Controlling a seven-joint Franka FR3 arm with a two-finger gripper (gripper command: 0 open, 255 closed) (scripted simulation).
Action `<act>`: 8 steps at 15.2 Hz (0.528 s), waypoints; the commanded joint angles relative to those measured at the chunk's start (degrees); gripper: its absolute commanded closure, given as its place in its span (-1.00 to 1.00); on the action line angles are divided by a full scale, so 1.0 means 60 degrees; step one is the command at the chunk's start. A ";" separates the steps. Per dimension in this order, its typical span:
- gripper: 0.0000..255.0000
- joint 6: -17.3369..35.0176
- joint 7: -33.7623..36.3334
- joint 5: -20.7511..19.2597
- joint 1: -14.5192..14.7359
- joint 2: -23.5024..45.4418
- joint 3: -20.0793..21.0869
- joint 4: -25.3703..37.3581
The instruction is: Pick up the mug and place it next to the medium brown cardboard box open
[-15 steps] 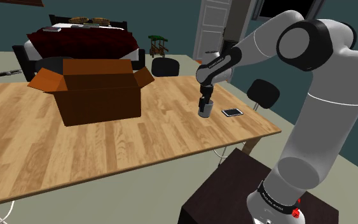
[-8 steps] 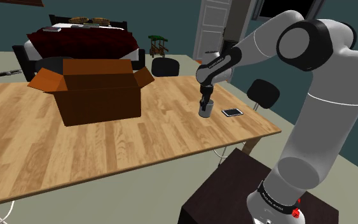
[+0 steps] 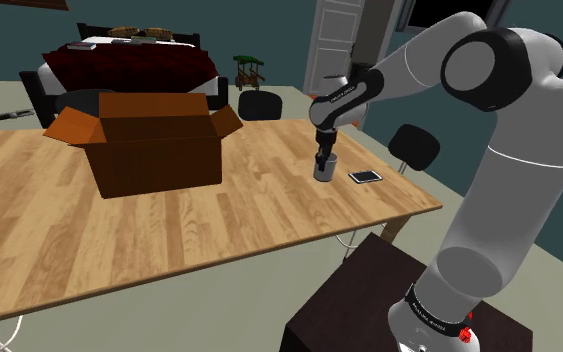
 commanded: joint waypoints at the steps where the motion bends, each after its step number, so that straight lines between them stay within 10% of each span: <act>1: 1.00 -0.0248 0.0015 -0.0021 0.0019 -0.0125 0.0004 0.0125; 8: 1.00 -0.1095 0.0014 -0.0107 0.0051 -0.0586 0.0000 0.0521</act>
